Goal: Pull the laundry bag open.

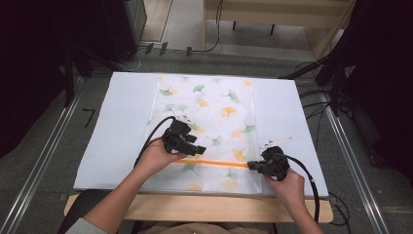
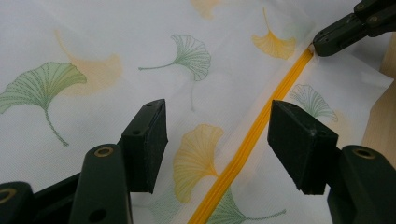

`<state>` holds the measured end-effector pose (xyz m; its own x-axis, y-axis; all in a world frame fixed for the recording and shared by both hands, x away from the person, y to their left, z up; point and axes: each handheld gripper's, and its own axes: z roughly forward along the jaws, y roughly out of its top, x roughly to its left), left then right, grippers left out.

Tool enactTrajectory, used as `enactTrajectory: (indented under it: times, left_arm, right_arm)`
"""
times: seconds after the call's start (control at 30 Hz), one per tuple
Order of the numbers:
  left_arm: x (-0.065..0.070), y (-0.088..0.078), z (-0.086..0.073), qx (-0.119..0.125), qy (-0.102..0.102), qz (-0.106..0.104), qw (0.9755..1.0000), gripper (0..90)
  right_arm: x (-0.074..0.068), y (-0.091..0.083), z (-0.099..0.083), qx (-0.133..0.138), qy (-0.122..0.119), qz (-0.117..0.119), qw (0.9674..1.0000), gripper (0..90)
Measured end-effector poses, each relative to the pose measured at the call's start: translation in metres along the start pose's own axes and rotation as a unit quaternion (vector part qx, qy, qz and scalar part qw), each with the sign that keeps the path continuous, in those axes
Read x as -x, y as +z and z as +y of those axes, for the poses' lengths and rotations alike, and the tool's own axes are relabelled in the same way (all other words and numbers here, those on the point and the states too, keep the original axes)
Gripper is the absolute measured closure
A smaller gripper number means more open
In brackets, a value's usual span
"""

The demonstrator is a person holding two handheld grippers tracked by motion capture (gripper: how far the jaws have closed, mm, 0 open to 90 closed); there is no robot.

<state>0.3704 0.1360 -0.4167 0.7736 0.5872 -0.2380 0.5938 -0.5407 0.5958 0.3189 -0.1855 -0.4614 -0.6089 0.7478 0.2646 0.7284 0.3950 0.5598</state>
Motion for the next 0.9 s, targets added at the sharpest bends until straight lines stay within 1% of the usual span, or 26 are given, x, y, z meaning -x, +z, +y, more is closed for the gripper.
enactTrajectory:
  times: [0.07,0.1,0.2,0.23,0.4,0.43,0.5,0.53,0.63,0.67,0.77,0.8,0.87,0.9]
  left_arm:
    - [0.0001,0.0005,-0.0001,0.0,0.001,-0.001,1.0,38.2]
    - [0.0006,0.0009,-0.0001,-0.001,0.002,-0.001,1.0,38.1]
    - [0.0012,0.0011,-0.0005,0.001,0.001,-0.001,1.0,38.2]
    - [0.0011,0.0011,-0.0004,0.001,0.0,-0.001,1.0,38.2]
    - [0.0018,0.0011,-0.0002,0.001,0.003,-0.001,1.0,38.2]
    - [0.0023,0.0014,-0.0002,0.002,0.005,-0.001,1.0,38.3]
    - [0.0024,0.0018,0.0001,0.0,0.006,-0.002,1.0,38.3]
    - [0.0024,0.0021,0.0002,-0.001,0.006,-0.002,1.0,38.4]
    - [0.0024,0.0034,0.0,-0.003,0.006,-0.003,1.0,38.3]
    - [0.0025,0.0037,-0.0001,-0.004,0.007,-0.004,1.0,38.3]
    - [0.0033,0.0045,-0.0001,-0.004,0.005,-0.004,1.0,38.2]
    - [0.0033,0.0045,-0.0001,-0.004,0.005,-0.004,1.0,38.2]
    - [0.0038,0.006,-0.0003,-0.003,0.007,-0.006,1.0,38.2]
    - [0.004,0.0063,-0.0002,-0.004,0.007,-0.007,0.9999,38.2]
  right_arm:
    - [-0.0004,0.0017,0.0015,0.0,0.003,0.001,1.0,90.0]
    - [0.0002,0.0017,0.0022,0.003,-0.001,-0.005,1.0,90.0]
    - [0.0,-0.0034,0.0027,0.01,0.001,-0.021,0.9997,90.0]
    - [0.001,-0.0049,0.002,0.014,-0.001,-0.026,0.9996,90.0]
    - [0.0033,-0.0059,-0.0012,0.007,0.005,-0.037,0.9993,90.0]
    - [0.0042,-0.0055,-0.0024,0.004,0.004,-0.048,0.9988,90.0]
    - [0.0053,-0.0035,-0.0028,0.004,0.008,-0.044,0.999,90.0]
    - [0.0057,-0.0025,-0.0026,0.006,0.005,-0.043,0.999,90.0]
    - [0.0039,0.0005,-0.001,0.008,0.014,-0.036,0.9992,90.0]
    - [0.0043,0.0012,-0.0005,0.01,0.013,-0.032,0.9993,90.0]
    - [0.004,0.0022,0.0007,0.015,0.024,-0.017,0.9994,90.0]
    - [0.004,0.0022,0.0007,0.015,0.024,-0.017,0.9994,90.0]
    - [0.0027,0.0019,0.0023,0.021,0.026,-0.006,0.9994,90.0]
    - [0.0024,0.0024,0.0029,0.022,0.023,-0.006,0.9995,90.0]
